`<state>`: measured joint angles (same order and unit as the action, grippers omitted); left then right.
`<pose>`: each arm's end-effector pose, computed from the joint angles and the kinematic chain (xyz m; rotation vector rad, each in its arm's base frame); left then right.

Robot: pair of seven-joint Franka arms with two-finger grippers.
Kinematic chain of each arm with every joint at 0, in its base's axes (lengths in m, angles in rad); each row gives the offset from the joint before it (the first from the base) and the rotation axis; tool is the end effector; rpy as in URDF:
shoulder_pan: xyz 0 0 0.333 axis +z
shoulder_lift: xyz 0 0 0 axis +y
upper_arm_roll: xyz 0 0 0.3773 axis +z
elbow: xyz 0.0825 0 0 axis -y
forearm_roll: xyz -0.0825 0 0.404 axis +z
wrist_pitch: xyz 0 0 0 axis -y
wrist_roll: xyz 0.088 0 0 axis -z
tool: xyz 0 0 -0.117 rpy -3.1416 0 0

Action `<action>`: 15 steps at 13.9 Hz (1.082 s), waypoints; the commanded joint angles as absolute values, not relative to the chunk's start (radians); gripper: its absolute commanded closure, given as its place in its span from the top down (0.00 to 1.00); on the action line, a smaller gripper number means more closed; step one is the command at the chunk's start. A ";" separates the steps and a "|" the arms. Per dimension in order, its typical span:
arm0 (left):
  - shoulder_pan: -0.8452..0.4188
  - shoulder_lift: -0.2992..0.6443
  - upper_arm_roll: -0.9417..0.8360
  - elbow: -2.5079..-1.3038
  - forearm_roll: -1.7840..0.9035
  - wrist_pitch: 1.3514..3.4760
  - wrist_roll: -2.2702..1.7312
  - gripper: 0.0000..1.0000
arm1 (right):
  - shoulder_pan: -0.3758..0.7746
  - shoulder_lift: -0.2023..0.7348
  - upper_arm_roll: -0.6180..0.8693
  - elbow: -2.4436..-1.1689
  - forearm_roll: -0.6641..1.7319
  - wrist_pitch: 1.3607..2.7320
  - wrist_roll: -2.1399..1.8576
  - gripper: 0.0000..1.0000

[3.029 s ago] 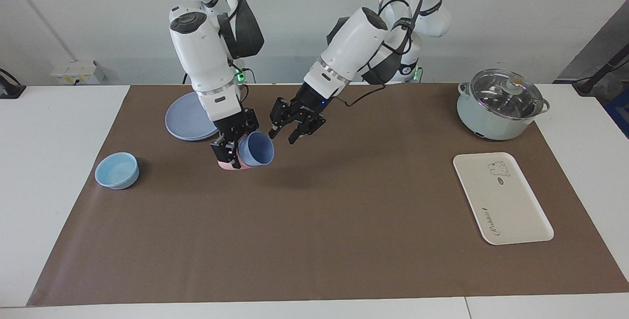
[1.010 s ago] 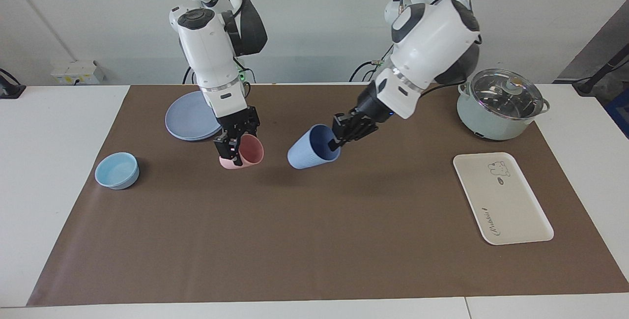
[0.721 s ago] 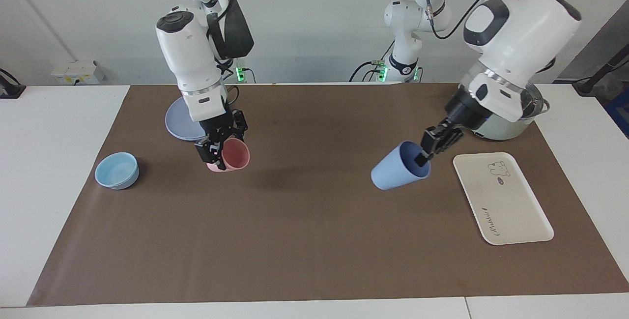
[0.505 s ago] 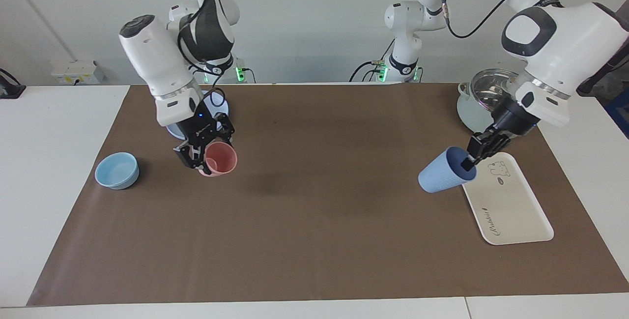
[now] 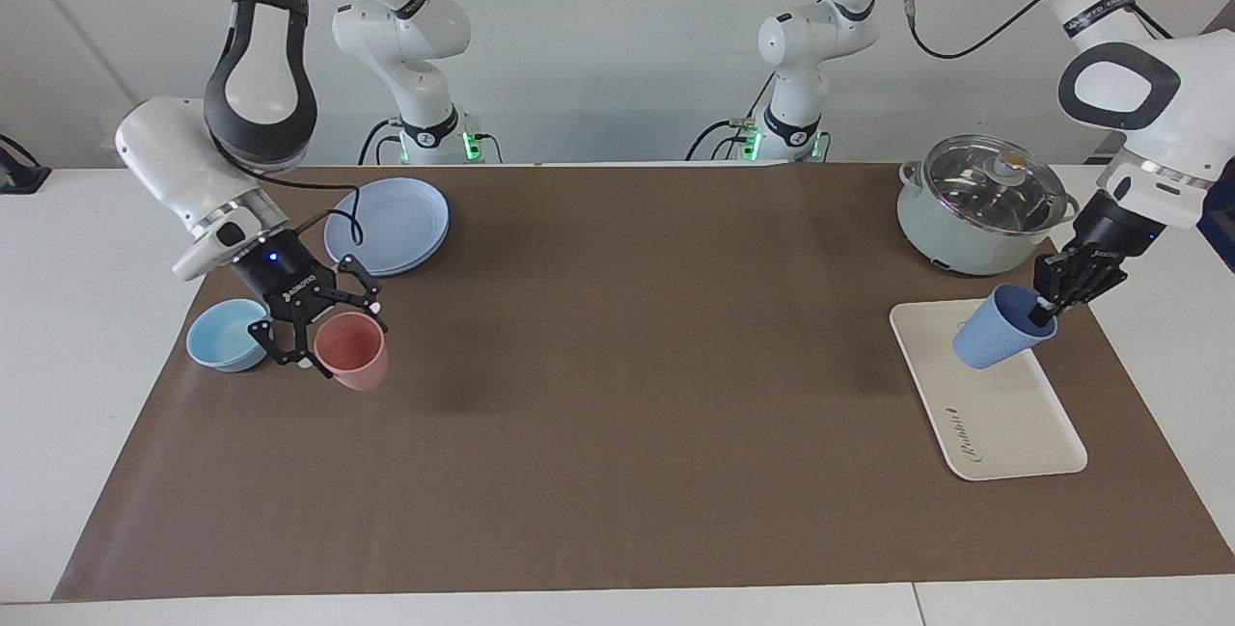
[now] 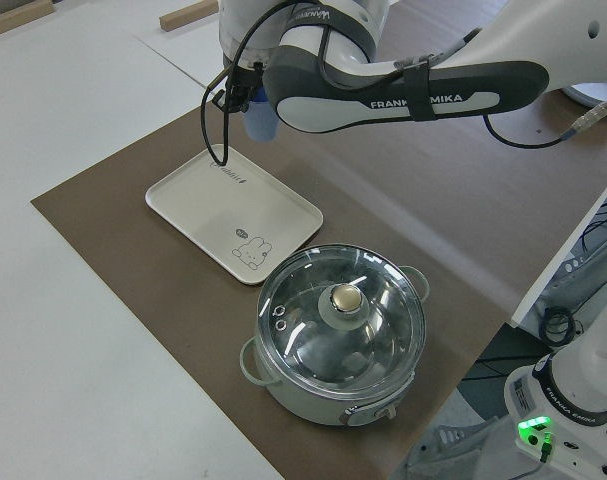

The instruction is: Place cup on tray

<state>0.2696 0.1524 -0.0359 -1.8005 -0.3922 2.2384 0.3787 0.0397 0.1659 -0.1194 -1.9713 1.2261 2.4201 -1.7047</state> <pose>0.6479 0.1409 0.5346 2.8468 0.0808 0.5387 0.6489 -0.0376 0.4633 -2.3495 -0.9491 -1.1580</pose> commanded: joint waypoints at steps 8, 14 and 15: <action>0.350 0.219 -0.051 -1.979 -0.376 2.526 0.495 0.00 | -0.046 0.265 -0.107 -2.014 1.523 2.430 -2.069 0.00; 0.344 0.233 -0.051 -1.956 -0.377 2.520 0.489 0.36 | -0.087 0.311 -0.107 -2.054 1.686 2.349 -2.276 0.00; 0.342 0.233 -0.051 -1.947 -0.376 2.513 0.486 0.46 | -0.095 0.331 -0.107 -2.054 1.722 2.321 -2.311 0.00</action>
<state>0.3393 0.2355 -0.0471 -1.9591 -0.3921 2.5080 0.4901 -0.0619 0.3191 -0.1183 -2.0420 1.6584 2.3724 -2.2374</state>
